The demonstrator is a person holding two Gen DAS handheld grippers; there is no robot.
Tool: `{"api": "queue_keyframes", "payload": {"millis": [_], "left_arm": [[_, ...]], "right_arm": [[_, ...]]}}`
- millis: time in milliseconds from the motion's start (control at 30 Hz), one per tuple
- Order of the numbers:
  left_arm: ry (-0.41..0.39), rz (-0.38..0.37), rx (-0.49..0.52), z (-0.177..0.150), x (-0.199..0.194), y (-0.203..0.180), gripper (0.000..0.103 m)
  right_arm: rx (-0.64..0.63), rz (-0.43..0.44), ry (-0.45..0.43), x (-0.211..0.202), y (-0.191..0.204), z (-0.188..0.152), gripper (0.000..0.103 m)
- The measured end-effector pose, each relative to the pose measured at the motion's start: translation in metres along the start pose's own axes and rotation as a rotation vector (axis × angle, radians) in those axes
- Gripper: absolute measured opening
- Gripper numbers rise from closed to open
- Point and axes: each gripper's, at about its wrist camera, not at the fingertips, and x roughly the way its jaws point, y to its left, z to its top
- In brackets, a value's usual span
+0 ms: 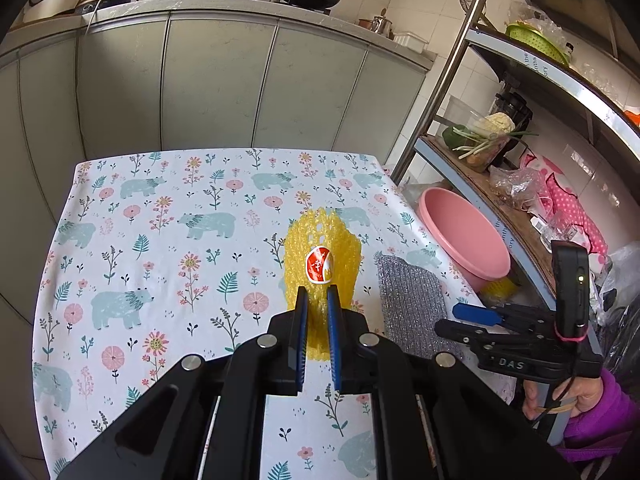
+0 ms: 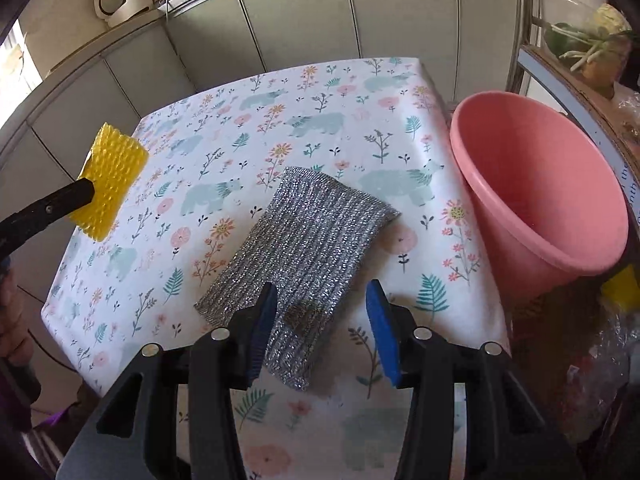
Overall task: Collect trash
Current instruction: 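Grasp the yellow mesh sponge with the left tool while the right tool lowers onto the silver scrubber, then close the right tool on the silver scrubber pad and lift it, then carry yellow sponge and silver scrubber into the pink bucket and open both tools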
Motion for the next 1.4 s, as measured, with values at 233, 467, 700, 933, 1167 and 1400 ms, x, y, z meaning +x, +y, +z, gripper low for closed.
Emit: {"api": "queue_keyframes", "payload": {"millis": [233,467,700,933,1167,1400], "left_arm": [[0.008,0.000,0.006,-0.003,0.001,-0.003,0.008],[0.005,0.010,0.014,-0.004,0.002,-0.004,0.008],[-0.011,0.016,0.022,0.002,0.001,-0.008,0.008],[-0.040,0.004,0.044,0.013,-0.001,-0.019,0.008],[-0.067,-0.029,0.084,0.033,0.006,-0.045,0.008],[-0.082,-0.090,0.152,0.060,0.028,-0.092,0.008]], "right_arm": [[-0.058,-0.017,-0.034,0.005,0.019,-0.002,0.025],[-0.086,0.014,-0.120,-0.015,0.024,-0.001,0.003],[-0.096,0.067,-0.257,-0.057,0.029,0.011,0.003],[-0.099,0.097,-0.342,-0.083,0.026,0.029,0.003],[-0.069,0.084,-0.401,-0.099,0.007,0.041,0.003],[0.001,0.015,-0.459,-0.114,-0.035,0.052,0.003]]}}
